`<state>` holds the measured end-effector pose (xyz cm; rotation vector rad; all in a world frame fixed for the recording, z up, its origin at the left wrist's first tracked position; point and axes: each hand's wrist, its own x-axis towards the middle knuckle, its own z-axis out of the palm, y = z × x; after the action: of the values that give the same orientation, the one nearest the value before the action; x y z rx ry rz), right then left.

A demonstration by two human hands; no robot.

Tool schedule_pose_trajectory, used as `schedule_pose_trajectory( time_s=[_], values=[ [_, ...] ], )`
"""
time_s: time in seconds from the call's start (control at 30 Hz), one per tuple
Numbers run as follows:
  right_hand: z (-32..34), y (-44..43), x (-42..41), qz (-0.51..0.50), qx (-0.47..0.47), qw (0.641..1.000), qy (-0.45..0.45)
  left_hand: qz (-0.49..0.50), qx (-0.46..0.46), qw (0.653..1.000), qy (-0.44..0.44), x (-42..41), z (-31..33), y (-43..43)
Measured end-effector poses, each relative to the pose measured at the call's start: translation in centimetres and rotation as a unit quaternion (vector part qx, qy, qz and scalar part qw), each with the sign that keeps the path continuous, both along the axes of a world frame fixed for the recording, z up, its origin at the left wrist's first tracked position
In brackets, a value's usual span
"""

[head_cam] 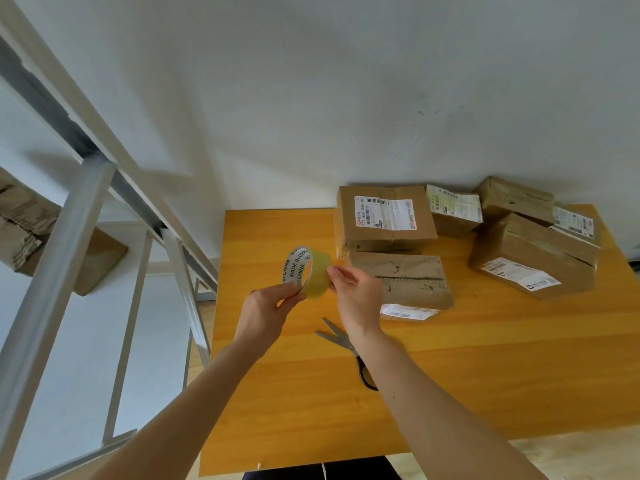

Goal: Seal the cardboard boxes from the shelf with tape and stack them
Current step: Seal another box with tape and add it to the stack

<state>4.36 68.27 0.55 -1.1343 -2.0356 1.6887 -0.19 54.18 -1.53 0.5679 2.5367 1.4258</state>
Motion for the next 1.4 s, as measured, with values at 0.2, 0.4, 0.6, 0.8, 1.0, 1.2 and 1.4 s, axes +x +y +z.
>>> schedule_pose_trajectory(
  time_s=[0.2, 0.4, 0.6, 0.8, 1.0, 1.2, 1.4],
  values=[
    [1.1, 1.2, -0.2, 0.01, -0.002, 1.0, -0.007, -0.016, -0.001, 0.999, 0.042, -0.1, 0.3, 0.2],
    [2.1, 1.3, -0.5, 0.07, 0.182, 0.98, -0.04, -0.014, -0.018, 0.999, 0.034, -0.3, 0.8, 0.9],
    [2.5, 1.3, -0.5, 0.073, 0.055, 0.996, 0.018, -0.036, 0.011, 0.998, -0.047, -1.7, 1.6, 0.9],
    [2.3, 1.9, -0.1, 0.038, -0.082, 0.996, 0.023, -0.037, 0.033, 0.987, -0.154, -2.3, 1.8, 0.7],
    [3.6, 4.9, -0.9, 0.102, -0.188, 0.973, -0.09, -0.095, 0.028, 0.986, -0.132, -2.3, 2.4, 0.9],
    [5.5, 6.7, -1.5, 0.131, -0.138, 0.975, -0.119, -0.115, -0.01, 0.989, -0.097, -2.6, 3.1, 2.1],
    [5.9, 7.1, -1.0, 0.25, 0.011, 0.949, -0.191, -0.148, -0.077, 0.98, -0.104, -2.9, 3.6, 2.2]
  ],
)
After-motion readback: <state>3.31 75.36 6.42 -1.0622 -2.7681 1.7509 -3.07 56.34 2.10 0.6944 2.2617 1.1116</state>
